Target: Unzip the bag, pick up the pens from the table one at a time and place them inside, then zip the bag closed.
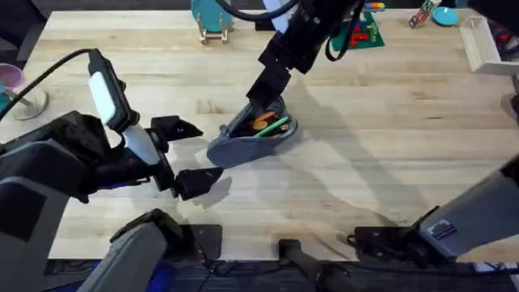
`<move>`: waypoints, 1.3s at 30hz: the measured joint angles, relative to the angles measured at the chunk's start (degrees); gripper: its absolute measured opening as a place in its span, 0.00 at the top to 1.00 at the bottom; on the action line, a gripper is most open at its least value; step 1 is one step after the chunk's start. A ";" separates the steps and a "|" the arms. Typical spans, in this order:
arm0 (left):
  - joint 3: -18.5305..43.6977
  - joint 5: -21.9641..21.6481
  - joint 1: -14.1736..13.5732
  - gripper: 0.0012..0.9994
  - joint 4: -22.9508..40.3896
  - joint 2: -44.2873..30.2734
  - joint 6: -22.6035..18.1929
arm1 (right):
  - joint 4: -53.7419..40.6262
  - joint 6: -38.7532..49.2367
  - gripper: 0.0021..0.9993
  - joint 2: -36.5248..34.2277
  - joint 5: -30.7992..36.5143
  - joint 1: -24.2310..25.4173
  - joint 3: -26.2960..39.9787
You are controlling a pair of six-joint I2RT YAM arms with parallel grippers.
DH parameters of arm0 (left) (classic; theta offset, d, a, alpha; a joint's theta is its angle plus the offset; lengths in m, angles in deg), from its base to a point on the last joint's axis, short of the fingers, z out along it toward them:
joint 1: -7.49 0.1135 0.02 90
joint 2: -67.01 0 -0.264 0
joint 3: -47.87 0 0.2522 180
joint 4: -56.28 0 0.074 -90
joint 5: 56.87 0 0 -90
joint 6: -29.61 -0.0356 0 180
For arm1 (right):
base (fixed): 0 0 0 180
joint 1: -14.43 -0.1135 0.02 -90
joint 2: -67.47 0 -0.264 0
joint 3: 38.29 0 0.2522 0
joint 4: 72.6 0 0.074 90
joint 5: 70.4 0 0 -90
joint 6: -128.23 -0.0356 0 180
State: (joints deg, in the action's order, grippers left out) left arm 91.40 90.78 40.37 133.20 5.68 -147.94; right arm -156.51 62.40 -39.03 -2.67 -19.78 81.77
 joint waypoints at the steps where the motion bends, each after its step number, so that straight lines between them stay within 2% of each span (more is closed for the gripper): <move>1: -0.01 0.00 -0.02 0.00 0.02 -0.01 -0.27 | 0.00 -0.01 0.00 0.00 -0.01 0.00 0.00; 5: -0.03 -0.04 -0.02 0.00 0.00 -0.01 -2.03 | 0.00 -0.11 0.00 0.00 -0.01 0.00 0.00; 16: -0.05 -0.07 -0.02 0.00 0.00 -0.01 -2.53 | 0.46 -3.83 0.00 0.00 -1.39 -0.15 0.00; 24: -0.05 -0.07 -0.02 0.00 -0.02 -0.01 -2.55 | 4.25 -6.75 0.00 0.00 -3.67 -4.45 0.02; 32: -0.05 -0.08 -0.02 0.00 -0.02 -0.01 -2.55 | 7.60 -14.89 0.00 0.00 6.62 -11.23 0.04; 39: -0.05 -0.09 -0.02 0.00 -0.02 -0.01 -2.57 | 7.93 -21.50 0.00 0.00 14.17 -14.72 0.04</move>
State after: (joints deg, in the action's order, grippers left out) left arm 91.35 90.69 40.35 133.18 5.67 -150.51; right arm -148.58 40.90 -39.03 11.50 -34.51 81.82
